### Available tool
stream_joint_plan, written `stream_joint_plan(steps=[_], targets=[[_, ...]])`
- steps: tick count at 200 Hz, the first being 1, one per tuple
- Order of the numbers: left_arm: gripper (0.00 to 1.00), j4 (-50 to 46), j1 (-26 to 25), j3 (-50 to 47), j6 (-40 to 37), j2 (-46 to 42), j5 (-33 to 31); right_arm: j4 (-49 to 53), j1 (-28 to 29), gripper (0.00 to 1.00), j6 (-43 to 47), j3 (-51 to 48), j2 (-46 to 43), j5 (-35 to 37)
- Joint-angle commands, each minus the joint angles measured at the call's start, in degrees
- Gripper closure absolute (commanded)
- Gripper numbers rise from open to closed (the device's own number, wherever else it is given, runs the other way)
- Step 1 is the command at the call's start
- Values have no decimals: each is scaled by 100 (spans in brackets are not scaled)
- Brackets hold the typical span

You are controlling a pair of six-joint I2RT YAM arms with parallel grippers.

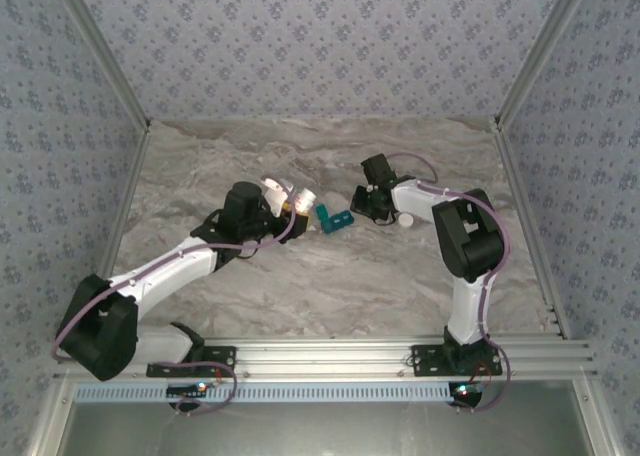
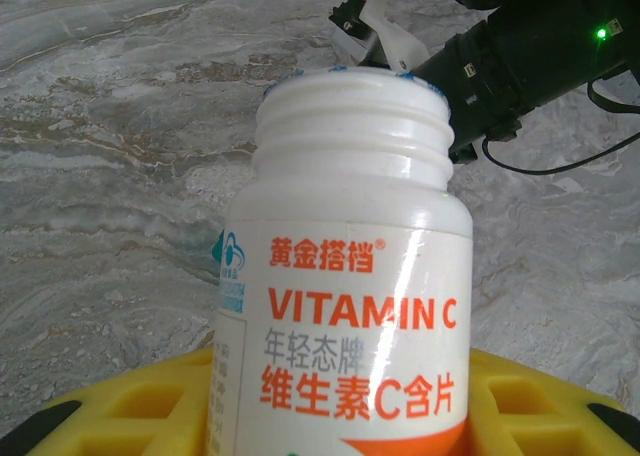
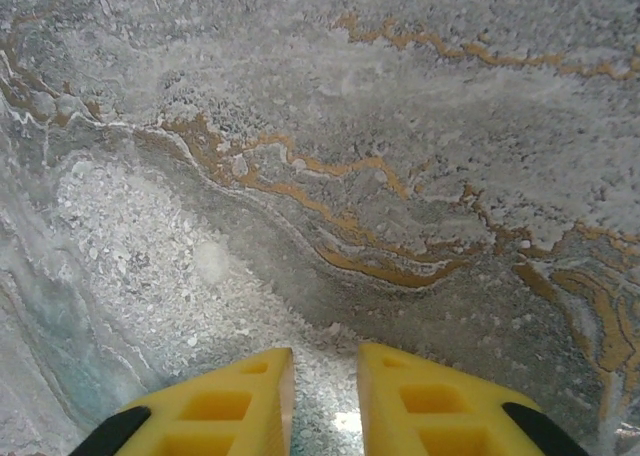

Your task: Sort the pills into containers

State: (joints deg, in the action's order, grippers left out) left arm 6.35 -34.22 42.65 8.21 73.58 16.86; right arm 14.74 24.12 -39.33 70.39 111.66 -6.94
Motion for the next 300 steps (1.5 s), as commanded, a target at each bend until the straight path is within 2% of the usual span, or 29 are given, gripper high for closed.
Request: stream_joint_plan(steps=[1,51,151,207,220,240,274,300], targets=[[100,68,7,-46,65,-107,-16,50,79,77,-68,-59,-34,-97],[100,-2,11,-76,23,-131,-17,-58,195,81,-160,-157,-214,-209],[100,-117,27,-125,-28,-71,10,-153,687,82,-312,-611,-599,-379],[100,45,36,-450,3,-65,-50,-347,434,80,-223,-1100,-1202,-182],[100,76,32,-517,-3,-22,-72,-382,393,77,-98,-1168,-1353,-100],[100,87,38,-560,-7,106,-65,-530,365,68,175,-1259,-1576,-36],[100,241,38,-683,32,376,-31,-683,442,42,643,-1257,-1719,-96],[100,291,33,-697,45,620,17,-720,512,35,764,-1180,-1589,-183]])
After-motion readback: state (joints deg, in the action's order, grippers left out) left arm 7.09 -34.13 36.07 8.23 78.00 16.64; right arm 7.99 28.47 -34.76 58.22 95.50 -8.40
